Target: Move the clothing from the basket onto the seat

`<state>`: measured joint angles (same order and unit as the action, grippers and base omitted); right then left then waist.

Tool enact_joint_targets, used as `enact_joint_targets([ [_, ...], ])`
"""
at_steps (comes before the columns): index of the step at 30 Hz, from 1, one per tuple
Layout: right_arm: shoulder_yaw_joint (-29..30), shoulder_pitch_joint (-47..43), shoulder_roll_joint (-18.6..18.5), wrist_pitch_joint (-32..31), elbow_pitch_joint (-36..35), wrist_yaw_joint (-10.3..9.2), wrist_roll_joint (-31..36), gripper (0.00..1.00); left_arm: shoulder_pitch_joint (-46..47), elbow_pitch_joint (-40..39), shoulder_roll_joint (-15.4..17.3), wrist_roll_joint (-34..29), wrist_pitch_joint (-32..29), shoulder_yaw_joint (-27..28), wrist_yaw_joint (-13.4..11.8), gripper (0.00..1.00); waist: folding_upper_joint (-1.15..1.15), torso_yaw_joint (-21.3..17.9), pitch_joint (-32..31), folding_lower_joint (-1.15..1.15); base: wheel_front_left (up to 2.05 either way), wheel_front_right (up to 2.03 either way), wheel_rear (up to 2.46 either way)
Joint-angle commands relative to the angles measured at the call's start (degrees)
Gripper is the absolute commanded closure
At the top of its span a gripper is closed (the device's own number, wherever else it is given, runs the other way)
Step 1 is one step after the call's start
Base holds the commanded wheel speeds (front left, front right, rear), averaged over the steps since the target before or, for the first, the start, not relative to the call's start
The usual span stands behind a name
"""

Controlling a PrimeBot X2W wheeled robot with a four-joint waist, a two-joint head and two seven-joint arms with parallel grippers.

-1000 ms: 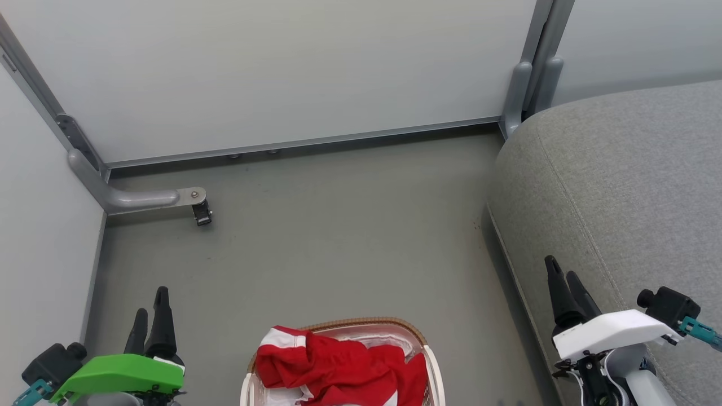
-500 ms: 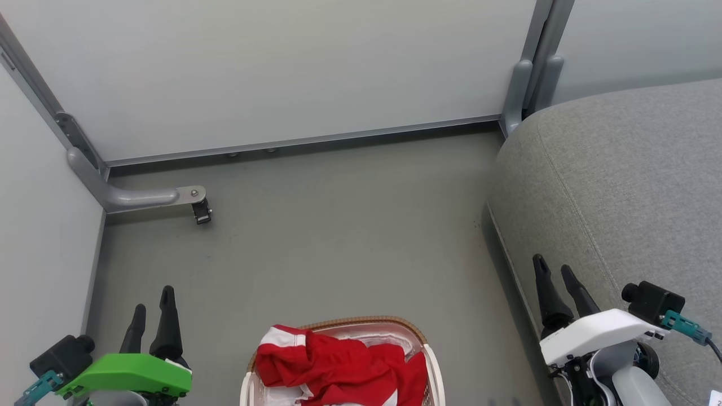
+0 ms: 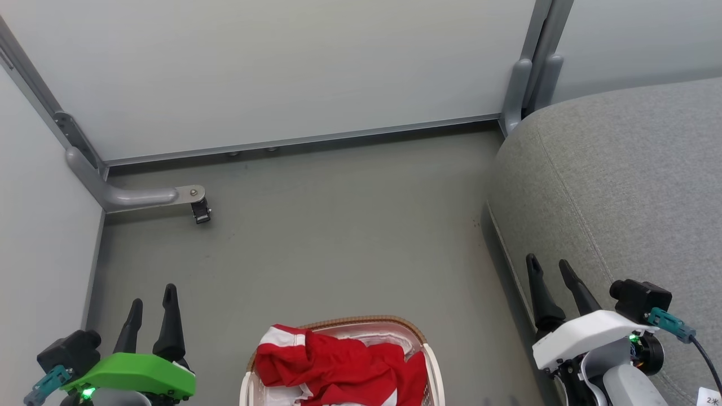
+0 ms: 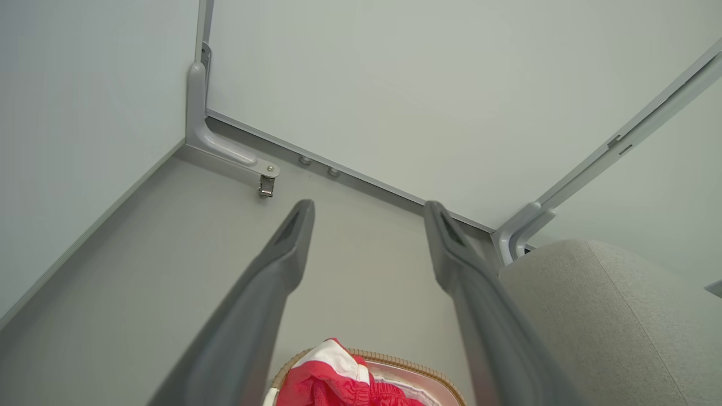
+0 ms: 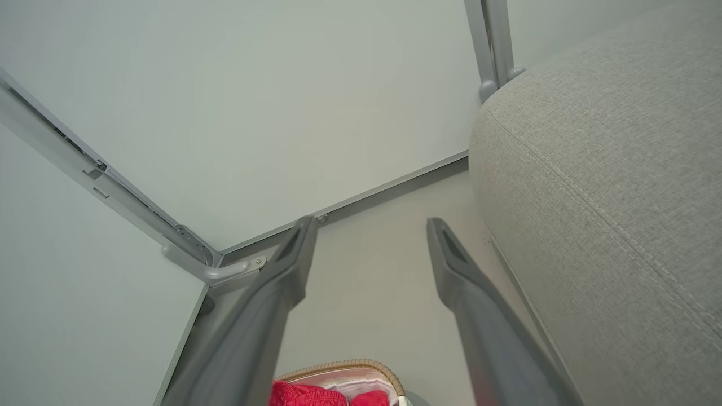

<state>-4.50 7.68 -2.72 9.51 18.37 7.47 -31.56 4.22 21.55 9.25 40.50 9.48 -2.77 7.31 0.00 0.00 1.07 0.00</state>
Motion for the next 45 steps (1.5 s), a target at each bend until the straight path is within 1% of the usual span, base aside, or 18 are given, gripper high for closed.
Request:
enact_joint_targets([
  [1, -0.13, 1.10, -0.26, 0.57, -0.05, 0.02, 1.82, 0.00, 1.23, 0.02, 0.66, -1.52, 0.53, -0.13, 0.20, 0.00, 0.00, -0.01, 0.01, 0.00, 0.00, 0.00, 0.00],
  [18, -0.28, 0.94, -0.22, 2.88, 1.61, 0.03, 13.77, 0.00, 0.65, 0.56, 1.22, -10.80, 2.90, -0.99, 0.23, 0.00, 0.00, -0.09, -0.15, 0.00, 0.00, 0.00, 0.00],
  [28, -0.75, 1.38, -0.25, 3.95, 2.89, 0.03, 18.12, 0.00, 0.38, 0.28, 1.49, -14.80, 3.97, -1.30, 0.23, 0.00, 0.00, -0.18, -0.06, 0.00, 0.00, 0.00, 0.00],
  [45, -0.53, 0.91, -0.30, 5.70, 2.98, 0.02, 25.00, 0.00, -0.50, 0.37, 2.09, -19.60, 5.67, -1.41, 0.26, 0.00, 0.00, -0.20, -0.08, 0.00, 0.00, 0.00, 0.00],
])
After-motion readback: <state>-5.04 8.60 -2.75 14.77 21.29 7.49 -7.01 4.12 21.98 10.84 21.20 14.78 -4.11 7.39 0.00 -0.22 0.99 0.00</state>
